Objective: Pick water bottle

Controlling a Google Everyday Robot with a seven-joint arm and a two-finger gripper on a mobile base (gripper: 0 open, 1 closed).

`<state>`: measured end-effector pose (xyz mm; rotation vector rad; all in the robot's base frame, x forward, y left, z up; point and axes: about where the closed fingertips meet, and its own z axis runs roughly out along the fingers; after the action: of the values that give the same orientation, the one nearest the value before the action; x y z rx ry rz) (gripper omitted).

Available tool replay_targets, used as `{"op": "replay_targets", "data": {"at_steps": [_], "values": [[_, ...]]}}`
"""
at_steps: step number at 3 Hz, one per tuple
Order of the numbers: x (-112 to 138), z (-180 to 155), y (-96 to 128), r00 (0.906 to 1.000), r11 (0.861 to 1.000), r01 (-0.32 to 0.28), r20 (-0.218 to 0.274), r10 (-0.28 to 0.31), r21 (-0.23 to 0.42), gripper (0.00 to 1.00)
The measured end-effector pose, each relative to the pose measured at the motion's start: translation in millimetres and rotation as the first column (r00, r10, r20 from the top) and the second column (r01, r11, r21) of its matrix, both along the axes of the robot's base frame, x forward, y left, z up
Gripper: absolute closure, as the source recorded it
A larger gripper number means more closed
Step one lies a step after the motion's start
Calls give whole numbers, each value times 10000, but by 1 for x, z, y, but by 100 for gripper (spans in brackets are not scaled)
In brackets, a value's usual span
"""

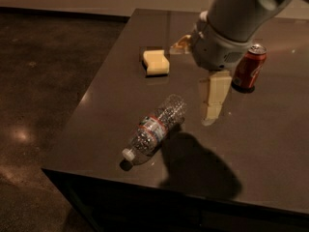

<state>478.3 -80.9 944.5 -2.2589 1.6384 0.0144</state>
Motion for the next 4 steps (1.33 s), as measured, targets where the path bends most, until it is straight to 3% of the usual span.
{"op": "replay_targets", "data": {"at_steps": [1,2,3,4], "values": [[-8,-16,28,9877,9872,-1555,83,1559,-357,0],[-17,-39,49,9531,9470,-3010,-9,3028,-1118,0],[-23,-62,61,9194,9037,-3907,-254,3925,-1749,0],[-23,-81,73,8945,8686,-4435,-490,4443,-2209,0]]}}
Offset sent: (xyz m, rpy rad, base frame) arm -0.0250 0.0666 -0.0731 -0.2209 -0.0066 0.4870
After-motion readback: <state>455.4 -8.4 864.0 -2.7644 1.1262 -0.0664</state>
